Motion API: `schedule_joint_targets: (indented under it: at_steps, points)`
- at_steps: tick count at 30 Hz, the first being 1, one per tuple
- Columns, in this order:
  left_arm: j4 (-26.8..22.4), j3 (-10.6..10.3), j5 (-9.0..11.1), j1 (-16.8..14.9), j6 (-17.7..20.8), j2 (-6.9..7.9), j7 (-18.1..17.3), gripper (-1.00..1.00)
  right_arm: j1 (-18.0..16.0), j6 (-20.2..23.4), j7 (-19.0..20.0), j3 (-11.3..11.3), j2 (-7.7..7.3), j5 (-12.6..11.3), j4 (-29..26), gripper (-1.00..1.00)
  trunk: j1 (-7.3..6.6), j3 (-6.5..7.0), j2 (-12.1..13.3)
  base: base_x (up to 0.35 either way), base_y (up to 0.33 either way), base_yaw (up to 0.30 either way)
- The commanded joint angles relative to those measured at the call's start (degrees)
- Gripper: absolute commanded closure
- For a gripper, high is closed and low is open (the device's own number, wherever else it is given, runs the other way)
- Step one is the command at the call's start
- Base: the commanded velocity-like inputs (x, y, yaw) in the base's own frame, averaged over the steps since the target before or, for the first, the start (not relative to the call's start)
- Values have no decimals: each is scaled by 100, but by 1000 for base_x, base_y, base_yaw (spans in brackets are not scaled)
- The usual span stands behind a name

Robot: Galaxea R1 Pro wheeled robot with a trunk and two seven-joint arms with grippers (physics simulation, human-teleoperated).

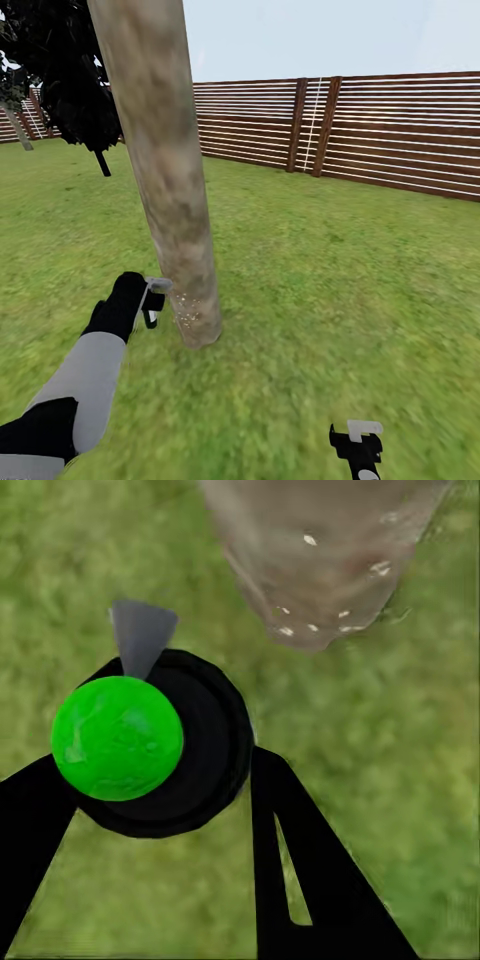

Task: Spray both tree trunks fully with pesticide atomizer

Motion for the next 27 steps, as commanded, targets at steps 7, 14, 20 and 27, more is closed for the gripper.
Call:
schedule_joint_targets:
  at_steps: [7,14,20,27]
  points:
    - [81,14,6,199,-67,248,-70,100,-3,-18,-9,49,-9,-50,3,-100,-1,-5,-2,0,0,0]
    - [24,30,14,518,-73,223,-66,100,-3,-18,-9,49,-9,-50,3,-100,-1,-5,-2,0,-135,0]
    - [-3,40,17,517,-62,214,-64,100,-3,-18,-9,49,-9,-50,3,-100,-1,-5,-2,-15,-274,0]
    - [-6,40,23,503,-60,215,-64,100,-3,-18,-9,53,-2,-50,3,-100,-1,-5,-2,-78,-278,0]
